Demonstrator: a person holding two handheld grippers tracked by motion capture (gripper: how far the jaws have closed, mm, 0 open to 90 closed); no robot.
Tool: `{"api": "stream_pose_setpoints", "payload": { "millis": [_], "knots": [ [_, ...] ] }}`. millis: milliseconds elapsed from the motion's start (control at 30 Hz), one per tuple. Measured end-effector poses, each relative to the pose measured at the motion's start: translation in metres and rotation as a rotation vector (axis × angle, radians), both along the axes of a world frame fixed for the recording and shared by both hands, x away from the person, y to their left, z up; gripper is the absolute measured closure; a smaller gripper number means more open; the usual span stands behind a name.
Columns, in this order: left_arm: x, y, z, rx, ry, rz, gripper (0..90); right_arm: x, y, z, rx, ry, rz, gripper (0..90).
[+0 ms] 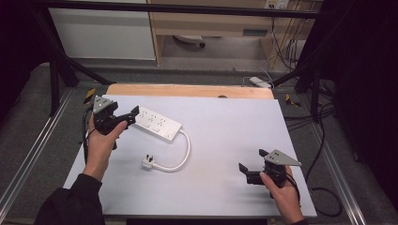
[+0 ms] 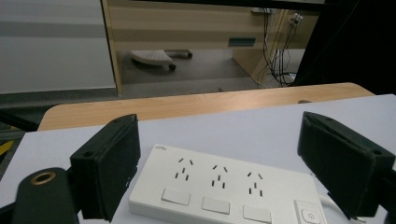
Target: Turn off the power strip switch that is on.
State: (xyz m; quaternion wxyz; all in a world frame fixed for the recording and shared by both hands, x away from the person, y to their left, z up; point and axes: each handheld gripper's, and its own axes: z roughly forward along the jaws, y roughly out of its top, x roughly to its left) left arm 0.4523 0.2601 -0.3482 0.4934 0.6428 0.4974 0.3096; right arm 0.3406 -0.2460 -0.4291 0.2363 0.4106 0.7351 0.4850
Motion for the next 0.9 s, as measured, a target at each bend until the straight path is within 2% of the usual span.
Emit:
{"api": "stream_pose_setpoints", "payload": {
  "millis": [233,333,600,733,767,900],
  "knots": [
    [0.005,0.001,-0.004,0.007,0.012,0.006,17.6,0.000,0.000,0.000,-0.002,0.000,0.002,2.5],
    [0.007,0.001,-0.005,-0.035,0.022,0.010,22.7,0.000,0.000,0.000,-0.002,0.002,0.002,2.5],
    [0.014,0.002,-0.011,-0.005,0.029,0.036,31.1,0.000,0.000,0.000,-0.004,0.007,0.001,2.5],
    [0.017,0.003,-0.014,0.009,0.030,0.044,38.3,0.000,0.000,-0.001,-0.004,0.006,-0.002,2.5],
    [0.018,0.003,-0.014,0.012,0.027,0.048,42.6,0.000,0.000,0.000,-0.004,0.004,-0.001,2.5],
    [0.020,0.004,-0.015,0.018,0.018,0.055,47.0,0.000,0.000,0.000,-0.003,0.006,0.000,2.5]
  ]
}}
